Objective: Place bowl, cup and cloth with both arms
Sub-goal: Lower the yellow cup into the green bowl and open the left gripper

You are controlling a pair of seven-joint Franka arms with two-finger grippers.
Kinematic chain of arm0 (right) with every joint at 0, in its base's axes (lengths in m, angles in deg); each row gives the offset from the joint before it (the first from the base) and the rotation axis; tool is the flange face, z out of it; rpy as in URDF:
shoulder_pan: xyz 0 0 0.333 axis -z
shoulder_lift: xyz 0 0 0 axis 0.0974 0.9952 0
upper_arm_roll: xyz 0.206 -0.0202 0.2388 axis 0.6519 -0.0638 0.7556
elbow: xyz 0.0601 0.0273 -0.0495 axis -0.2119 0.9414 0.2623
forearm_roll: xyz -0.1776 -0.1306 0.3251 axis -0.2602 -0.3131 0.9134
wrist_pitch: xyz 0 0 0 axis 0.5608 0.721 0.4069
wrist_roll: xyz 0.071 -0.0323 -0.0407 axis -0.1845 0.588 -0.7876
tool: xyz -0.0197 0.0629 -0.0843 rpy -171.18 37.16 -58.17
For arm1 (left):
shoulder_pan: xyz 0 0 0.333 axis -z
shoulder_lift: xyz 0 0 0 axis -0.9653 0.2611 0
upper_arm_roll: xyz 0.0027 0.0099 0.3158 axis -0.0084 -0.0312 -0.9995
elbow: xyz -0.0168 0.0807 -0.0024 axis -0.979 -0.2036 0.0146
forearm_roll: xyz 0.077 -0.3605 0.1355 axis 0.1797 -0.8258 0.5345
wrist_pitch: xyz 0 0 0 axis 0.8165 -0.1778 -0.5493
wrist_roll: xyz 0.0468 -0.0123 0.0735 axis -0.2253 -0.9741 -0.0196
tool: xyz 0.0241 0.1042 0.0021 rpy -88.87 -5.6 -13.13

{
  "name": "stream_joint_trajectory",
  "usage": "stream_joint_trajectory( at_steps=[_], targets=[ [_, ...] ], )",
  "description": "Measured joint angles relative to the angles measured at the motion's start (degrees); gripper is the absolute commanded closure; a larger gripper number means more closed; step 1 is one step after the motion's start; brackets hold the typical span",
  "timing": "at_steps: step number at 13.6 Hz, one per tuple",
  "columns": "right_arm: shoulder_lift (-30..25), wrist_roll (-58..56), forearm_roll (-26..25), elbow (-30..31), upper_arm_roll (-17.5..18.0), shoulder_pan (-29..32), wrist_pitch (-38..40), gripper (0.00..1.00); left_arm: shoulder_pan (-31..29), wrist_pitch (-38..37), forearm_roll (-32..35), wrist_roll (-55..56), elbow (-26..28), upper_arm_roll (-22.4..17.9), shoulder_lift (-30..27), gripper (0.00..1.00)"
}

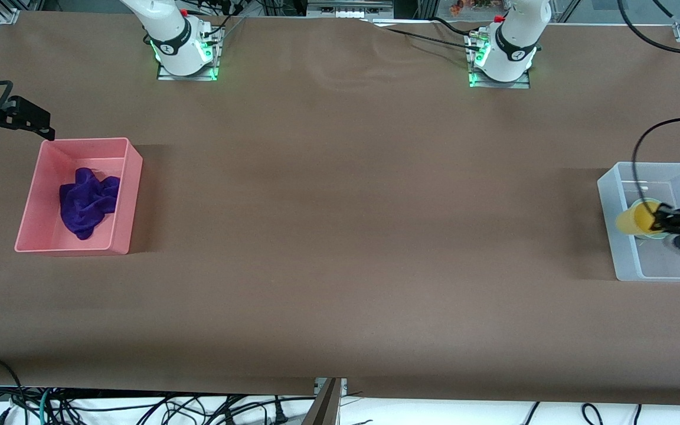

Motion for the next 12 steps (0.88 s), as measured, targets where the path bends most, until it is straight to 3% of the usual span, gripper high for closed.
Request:
stream_joint_trajectory(
  at_steps=[5, 6, 7, 8, 12],
  targets=[
    [0.0, 0.0, 0.0, 0.0, 0.0, 0.0, -0.1, 0.00, -8.8, 9.8, 0.9, -13.1, 0.4, -0.2, 5.8, 1.00],
    [0.0, 0.0, 0.0, 0.0, 0.0, 0.0, -0.1, 0.00, -9.7, 10.3, 0.9, -13.9, 0.4, -0.2, 7.1, 0.65],
    [0.0, 0.0, 0.0, 0.0, 0.0, 0.0, -0.1, 0.00, -10.3, 10.5, 0.9, -14.2, 0.5, -0.2, 8.2, 0.19],
    [0.0, 0.0, 0.0, 0.0, 0.0, 0.0, -0.1, 0.00, -10.6, 10.5, 0.7, -14.2, 0.6, -0.1, 8.8, 0.00],
    [0.1, 0.0, 0.0, 0.0, 0.0, 0.0, -0.2, 0.00, -10.7, 10.5, 0.3, -14.2, 0.8, 0.3, 9.3, 0.00]
  ],
)
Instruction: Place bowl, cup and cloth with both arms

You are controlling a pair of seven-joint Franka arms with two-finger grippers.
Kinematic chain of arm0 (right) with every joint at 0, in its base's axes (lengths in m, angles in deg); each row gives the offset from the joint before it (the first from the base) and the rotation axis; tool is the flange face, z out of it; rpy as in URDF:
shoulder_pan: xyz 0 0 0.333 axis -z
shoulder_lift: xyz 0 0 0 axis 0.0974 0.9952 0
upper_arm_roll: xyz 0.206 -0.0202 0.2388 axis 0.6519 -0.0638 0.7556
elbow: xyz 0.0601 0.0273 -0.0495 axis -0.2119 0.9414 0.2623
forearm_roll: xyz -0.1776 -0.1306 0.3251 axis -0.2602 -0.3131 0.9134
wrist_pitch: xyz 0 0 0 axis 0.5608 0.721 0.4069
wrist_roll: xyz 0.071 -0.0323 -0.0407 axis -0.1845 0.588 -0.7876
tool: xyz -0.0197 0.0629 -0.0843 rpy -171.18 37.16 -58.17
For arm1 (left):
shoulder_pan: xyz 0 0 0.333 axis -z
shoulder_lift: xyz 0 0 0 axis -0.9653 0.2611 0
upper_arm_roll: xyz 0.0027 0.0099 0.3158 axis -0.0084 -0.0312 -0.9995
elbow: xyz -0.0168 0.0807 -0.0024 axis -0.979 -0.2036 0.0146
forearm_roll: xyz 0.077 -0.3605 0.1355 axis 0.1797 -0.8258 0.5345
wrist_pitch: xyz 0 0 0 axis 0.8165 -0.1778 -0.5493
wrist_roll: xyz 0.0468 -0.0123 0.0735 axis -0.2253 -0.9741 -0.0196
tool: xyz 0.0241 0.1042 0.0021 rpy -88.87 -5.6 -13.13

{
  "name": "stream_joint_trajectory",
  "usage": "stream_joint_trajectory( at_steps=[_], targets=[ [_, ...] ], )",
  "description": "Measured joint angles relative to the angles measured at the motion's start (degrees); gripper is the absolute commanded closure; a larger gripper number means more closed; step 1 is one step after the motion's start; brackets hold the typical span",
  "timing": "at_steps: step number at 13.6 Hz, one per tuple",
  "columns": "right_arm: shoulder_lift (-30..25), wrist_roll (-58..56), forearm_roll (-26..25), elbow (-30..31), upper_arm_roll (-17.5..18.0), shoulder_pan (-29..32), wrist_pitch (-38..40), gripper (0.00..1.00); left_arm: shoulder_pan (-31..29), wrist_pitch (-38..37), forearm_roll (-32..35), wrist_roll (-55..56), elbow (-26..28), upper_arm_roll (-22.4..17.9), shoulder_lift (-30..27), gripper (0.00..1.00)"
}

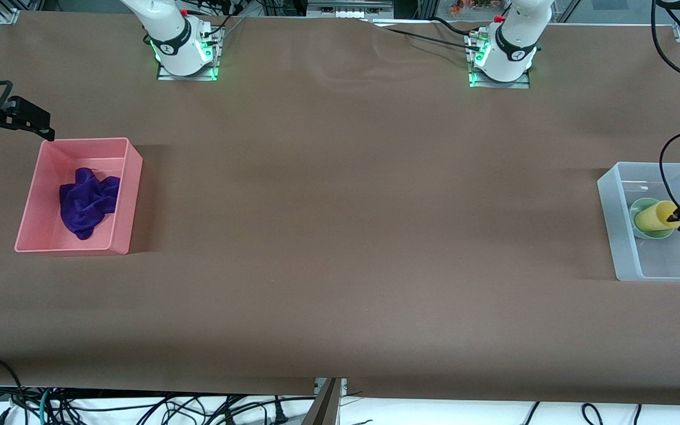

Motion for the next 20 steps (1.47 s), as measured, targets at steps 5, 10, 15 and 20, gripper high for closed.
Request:
stream_joint_trajectory(
  at_steps=[5, 10, 15, 20],
  targets=[
    [0.4, 0.0, 0.0, 0.0, 0.1, -0.8, 0.0, 0.00, 1.4, -3.1, 0.0, 0.3, -0.8, 1.6, -3.4, 0.00],
    [0.4, 0.1, 0.0, 0.0, 0.1, -1.1, -0.1, 0.00, 10.9, -13.8, -0.1, 9.9, -1.3, 2.8, -13.9, 0.00],
    [0.4, 0.1, 0.0, 0.0, 0.1, -1.1, -0.1, 0.00, 24.6, -23.6, -0.3, 29.3, -1.3, 3.1, -21.4, 0.00],
    [0.4, 0.1, 0.0, 0.0, 0.0, -1.1, -0.1, 0.00, 31.3, -27.8, -6.6, 46.5, -0.7, 2.7, -26.5, 0.00]
  ],
)
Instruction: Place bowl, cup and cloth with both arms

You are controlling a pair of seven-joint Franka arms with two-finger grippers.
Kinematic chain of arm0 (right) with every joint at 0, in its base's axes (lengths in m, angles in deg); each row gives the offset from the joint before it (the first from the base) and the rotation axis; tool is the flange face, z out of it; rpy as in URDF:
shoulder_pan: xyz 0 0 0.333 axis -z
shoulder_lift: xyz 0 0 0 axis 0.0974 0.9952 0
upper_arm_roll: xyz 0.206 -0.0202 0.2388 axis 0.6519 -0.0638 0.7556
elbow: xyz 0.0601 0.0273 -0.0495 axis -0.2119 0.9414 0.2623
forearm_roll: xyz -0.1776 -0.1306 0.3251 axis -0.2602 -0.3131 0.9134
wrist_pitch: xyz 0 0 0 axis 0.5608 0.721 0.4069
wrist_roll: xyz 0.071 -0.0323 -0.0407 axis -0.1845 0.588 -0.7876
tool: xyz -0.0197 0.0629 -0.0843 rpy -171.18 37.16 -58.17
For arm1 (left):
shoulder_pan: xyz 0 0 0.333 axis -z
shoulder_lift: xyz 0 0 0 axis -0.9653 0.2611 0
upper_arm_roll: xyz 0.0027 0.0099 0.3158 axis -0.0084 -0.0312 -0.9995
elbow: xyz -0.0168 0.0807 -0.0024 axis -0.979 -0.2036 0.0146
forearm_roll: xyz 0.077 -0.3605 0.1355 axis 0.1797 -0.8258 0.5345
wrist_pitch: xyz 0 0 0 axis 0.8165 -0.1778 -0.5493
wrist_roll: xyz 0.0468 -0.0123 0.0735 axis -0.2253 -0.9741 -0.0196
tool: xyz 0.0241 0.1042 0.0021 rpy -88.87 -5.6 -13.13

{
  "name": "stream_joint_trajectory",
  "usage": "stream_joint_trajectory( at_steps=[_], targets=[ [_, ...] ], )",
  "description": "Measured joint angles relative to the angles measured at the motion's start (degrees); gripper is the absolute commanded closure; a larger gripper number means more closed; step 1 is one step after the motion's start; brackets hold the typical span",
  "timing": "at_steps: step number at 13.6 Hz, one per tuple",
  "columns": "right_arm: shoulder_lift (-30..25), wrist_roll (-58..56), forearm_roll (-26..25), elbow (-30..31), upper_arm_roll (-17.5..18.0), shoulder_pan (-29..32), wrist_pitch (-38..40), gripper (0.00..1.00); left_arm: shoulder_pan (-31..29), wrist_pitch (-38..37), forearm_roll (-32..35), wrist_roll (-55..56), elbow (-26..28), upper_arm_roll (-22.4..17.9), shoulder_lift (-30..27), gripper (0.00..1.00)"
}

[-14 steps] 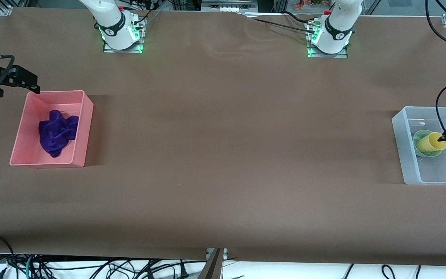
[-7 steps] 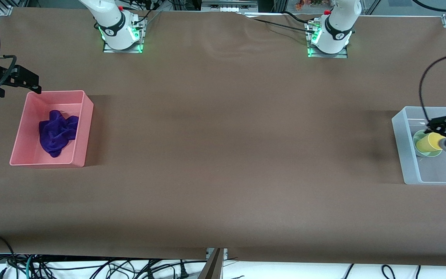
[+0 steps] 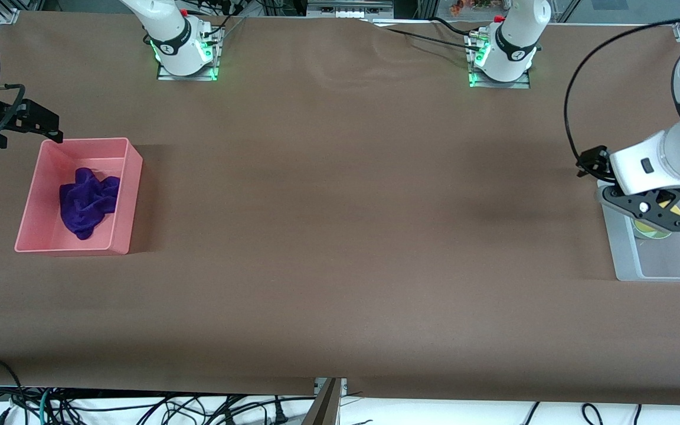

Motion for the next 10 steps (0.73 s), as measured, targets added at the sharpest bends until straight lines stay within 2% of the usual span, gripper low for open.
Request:
stream_joint_trajectory(
  at_steps=[2, 4, 5, 7, 10],
  targets=[
    [0.0, 0.0, 0.0, 0.0, 0.0, 0.0, 0.0, 0.00, 4.6, 4.4, -1.5, 6.9, 2.3, -4.7, -2.9, 0.00],
    [0.0, 0.0, 0.0, 0.0, 0.0, 0.0, 0.0, 0.00, 6.2, 13.6, -5.2, 13.1, 10.8, -7.1, -8.4, 0.00],
    [0.0, 0.0, 0.0, 0.0, 0.0, 0.0, 0.0, 0.00, 6.2, 17.2, -6.3, 15.2, 15.7, -7.5, -11.4, 0.00],
    [0.0, 0.0, 0.0, 0.0, 0.0, 0.0, 0.0, 0.00, 6.2, 19.5, -7.2, 17.1, 21.5, -7.8, -15.5, 0.00],
    [0.0, 0.0, 0.0, 0.0, 0.0, 0.0, 0.0, 0.00, 6.2, 19.7, -7.3, 17.8, 23.4, -7.8, -17.0, 0.00]
  ],
)
